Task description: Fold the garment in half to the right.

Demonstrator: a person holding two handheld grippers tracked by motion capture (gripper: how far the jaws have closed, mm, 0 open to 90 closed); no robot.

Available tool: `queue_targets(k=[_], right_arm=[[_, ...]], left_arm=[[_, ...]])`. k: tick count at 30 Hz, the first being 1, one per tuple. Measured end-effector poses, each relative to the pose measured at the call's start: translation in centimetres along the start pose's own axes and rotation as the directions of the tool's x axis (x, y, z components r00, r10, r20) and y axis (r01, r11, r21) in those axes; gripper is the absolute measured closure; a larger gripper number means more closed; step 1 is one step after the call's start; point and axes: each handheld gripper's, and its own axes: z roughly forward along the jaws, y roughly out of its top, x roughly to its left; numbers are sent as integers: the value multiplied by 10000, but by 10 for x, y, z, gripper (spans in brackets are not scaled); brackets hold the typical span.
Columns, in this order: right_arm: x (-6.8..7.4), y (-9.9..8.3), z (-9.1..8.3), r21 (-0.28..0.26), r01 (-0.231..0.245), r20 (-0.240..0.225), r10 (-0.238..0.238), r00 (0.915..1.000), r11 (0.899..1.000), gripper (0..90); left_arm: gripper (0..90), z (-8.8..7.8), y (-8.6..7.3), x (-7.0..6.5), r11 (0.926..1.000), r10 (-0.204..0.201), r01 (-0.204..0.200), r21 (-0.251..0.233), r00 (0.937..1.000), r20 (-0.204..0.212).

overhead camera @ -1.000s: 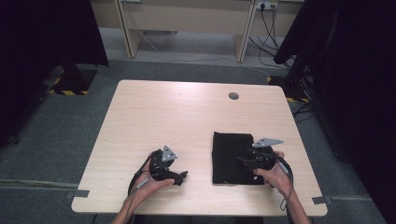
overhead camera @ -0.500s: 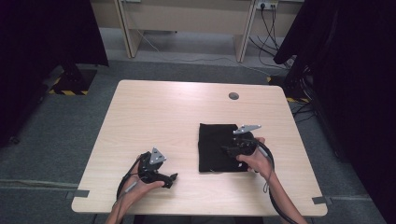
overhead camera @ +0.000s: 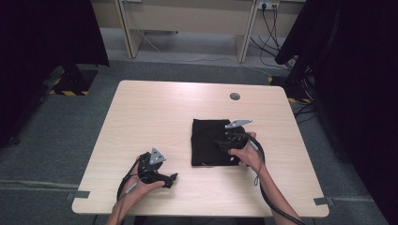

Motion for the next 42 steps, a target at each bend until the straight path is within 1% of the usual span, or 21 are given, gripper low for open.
queue_targets(k=[5, 7, 10, 11, 14, 20, 24, 28, 30, 33, 38, 42], right_arm=[[-2, 0, -1, -97, -2, -160, 1, 9999, 10000, 366], [-4, 1, -5, -180, -195, -215, 191, 9996, 9996, 341], [-4, 1, -17, -574, -259, -539, 228, 9983, 9980, 339], [-4, 0, -19, -640, -287, -572, 250, 9981, 9975, 338], [-1, -1, -29, -720, -192, -435, 161, 9989, 9972, 333], [5, -10, -39, -837, -36, -488, -5, 9988, 9965, 333], [5, -16, -44, -1010, -202, -484, 154, 9987, 9947, 333], [5, -22, -51, -1168, -242, -470, 188, 9987, 9929, 333], [6, -24, -53, -1161, -160, -465, 107, 9989, 9931, 333], [7, -25, -57, -1202, -217, -433, 166, 9989, 9925, 332], [10, -28, -59, -1171, -48, -467, -6, 9989, 9931, 328], [10, -31, -61, -1167, -133, -462, 79, 9989, 9931, 316]], left_arm=[[0, 0, 0, 0, 10000, -3, 3, 0, 10000, -2], [0, 0, 0, 0, 10000, -6, 6, -3, 10000, -4], [0, 0, 0, 0, 10000, -1, 1, -3, 10000, -6], [0, 0, 0, 0, 10000, -2, 2, -3, 10000, -9], [0, 0, 0, 0, 10000, -12, 12, 0, 10000, -22], [0, 0, 0, 0, 10000, -27, 27, 3, 10000, -38], [0, 0, 0, 0, 10000, -26, 26, 4, 10000, -40], [0, 0, 0, 0, 10000, -27, 27, 1, 10000, -41], [0, 0, 0, 0, 10000, -27, 27, 1, 10000, -41], [0, 0, 0, 0, 10000, -28, 28, 4, 10000, -46], [0, 0, 0, 0, 10000, -72, 72, 7, 9999, -86], [0, 0, 0, 0, 10000, -90, 90, 2, 9999, -94]])
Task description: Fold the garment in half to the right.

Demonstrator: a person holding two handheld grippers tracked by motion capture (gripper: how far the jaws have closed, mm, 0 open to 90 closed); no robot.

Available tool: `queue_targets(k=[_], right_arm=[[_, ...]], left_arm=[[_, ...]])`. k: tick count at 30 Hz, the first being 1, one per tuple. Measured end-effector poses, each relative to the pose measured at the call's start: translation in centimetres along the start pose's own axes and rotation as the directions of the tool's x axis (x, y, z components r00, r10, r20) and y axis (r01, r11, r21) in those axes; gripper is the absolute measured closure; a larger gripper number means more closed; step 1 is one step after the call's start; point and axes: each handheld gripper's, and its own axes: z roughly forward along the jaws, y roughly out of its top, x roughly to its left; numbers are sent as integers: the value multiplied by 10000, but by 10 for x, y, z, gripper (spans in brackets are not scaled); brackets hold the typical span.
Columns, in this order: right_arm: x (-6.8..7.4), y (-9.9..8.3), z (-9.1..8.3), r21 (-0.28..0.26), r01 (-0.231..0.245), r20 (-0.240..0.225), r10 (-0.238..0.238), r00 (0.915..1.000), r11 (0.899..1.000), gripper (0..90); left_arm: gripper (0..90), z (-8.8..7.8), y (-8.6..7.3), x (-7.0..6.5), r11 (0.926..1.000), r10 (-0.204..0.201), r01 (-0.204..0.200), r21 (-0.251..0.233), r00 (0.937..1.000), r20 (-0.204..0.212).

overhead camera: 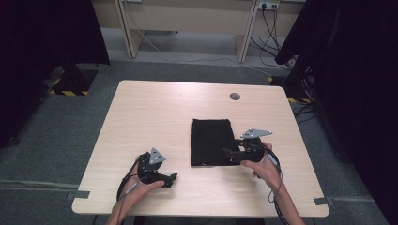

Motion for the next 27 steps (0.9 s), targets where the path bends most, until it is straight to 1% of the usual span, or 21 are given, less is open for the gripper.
queue_targets(k=[5, 11, 16, 27], right_arm=[[-1, -3, -3, -20, -273, 40, 273, 9996, 9996, 262], [-1, -10, -7, 30, -422, 51, 422, 9991, 9991, 251], [-3, -14, -12, -19, -468, 181, 468, 9987, 9989, 240], [-4, -24, -20, 48, -402, 229, 401, 9989, 9992, 238]], left_arm=[[0, 0, 0, 0, 10000, -46, 46, 6, 10000, -40], [0, 0, 0, 0, 10000, -60, 60, 5, 10000, -59], [0, 0, 0, 0, 10000, -63, 63, 5, 10000, -62], [0, 0, 0, 0, 9999, -101, 101, -17, 9999, -83]])
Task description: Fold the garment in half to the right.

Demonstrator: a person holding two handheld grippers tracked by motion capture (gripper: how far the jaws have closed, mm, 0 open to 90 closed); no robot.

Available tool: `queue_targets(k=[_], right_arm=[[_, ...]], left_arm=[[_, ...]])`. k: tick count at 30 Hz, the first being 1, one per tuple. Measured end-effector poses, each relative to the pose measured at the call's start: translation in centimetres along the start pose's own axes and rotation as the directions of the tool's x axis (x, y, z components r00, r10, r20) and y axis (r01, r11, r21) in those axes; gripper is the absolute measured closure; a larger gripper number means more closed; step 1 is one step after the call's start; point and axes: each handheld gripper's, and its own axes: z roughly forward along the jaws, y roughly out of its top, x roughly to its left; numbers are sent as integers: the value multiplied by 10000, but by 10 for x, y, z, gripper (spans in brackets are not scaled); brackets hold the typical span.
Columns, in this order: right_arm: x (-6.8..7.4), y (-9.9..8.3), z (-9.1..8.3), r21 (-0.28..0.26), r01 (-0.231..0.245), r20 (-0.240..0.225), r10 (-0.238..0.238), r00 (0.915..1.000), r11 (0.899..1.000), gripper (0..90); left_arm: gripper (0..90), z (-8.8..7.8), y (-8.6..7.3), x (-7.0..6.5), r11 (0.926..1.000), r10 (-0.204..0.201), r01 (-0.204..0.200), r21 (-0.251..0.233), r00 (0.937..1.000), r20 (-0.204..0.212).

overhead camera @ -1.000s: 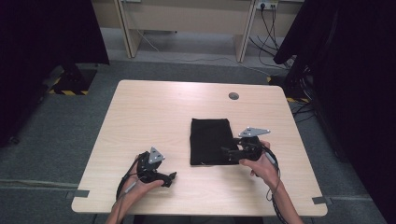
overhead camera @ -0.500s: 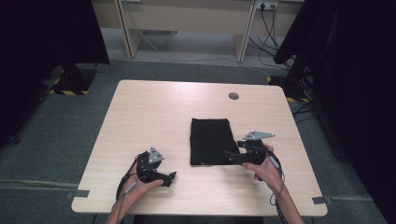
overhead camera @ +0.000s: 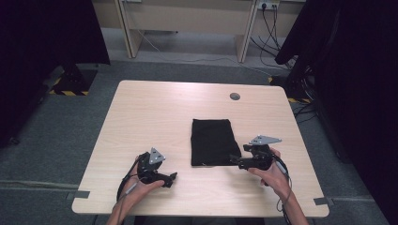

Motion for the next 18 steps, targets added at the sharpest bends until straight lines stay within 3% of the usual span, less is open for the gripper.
queue_targets(k=[8, 18], right_arm=[[3, -8, -2, 120, -52, 26, 51, 10000, 9999, 171], [4, -17, -4, 201, -45, 17, 44, 10000, 9998, 164]], left_arm=[[0, 0, 0, 0, 10000, -4, 4, 1, 10000, -7], [0, 0, 0, 0, 10000, -17, 17, 5, 10000, -33]])
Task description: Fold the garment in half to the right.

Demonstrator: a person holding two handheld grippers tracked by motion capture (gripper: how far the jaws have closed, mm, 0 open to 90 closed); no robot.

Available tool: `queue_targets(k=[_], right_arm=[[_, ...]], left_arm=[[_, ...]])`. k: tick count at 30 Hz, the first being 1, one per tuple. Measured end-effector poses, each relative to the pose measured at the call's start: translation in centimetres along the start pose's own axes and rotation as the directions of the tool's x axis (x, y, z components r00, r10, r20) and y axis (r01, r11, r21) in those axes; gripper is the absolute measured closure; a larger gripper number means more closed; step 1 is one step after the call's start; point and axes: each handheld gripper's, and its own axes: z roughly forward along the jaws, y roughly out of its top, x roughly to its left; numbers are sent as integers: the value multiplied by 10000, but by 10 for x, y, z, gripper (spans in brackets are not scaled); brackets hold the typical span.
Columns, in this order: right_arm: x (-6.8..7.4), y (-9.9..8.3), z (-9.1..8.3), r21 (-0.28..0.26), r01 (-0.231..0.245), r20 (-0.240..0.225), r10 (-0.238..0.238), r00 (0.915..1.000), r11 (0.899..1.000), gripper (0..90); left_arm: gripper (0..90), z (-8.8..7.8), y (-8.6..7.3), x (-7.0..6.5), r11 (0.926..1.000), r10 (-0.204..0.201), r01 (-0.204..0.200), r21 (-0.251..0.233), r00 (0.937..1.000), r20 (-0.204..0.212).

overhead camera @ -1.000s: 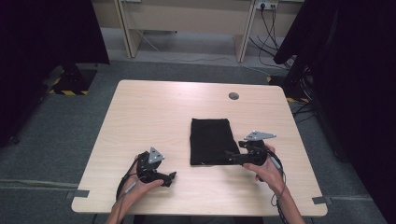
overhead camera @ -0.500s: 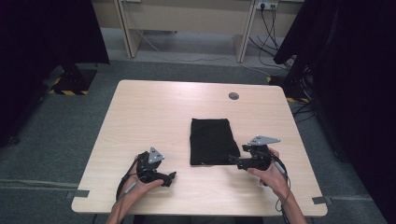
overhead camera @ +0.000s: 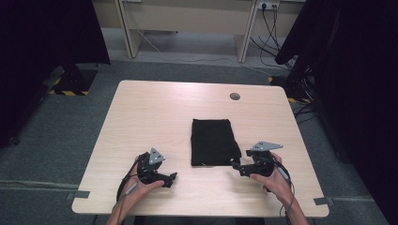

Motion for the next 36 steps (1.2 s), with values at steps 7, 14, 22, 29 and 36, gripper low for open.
queue_targets(k=[7, 14, 22, 29, 36], right_arm=[[0, -7, -4, 91, -38, 52, 38, 10000, 10000, 164], [-2, -18, -8, 294, -114, 141, 110, 9998, 9995, 164], [-3, -26, -15, 335, -155, 203, 148, 9997, 9993, 165], [-1, -30, -17, 455, -42, 320, 27, 9995, 9990, 166], [1, -35, -22, 640, 249, 590, -287, 9978, 9976, 166]], left_arm=[[0, 0, 0, 0, 10000, -7, 7, -3, 10000, -6], [0, 0, 0, 0, 10000, -40, 40, -8, 10000, -30], [0, -2, -2, -2, 10000, -70, 70, -16, 9999, -85], [0, -2, -2, -2, 10000, -81, 81, 3, 9999, -82], [0, -4, -4, -4, 9999, -114, 114, 5, 9999, -107]])
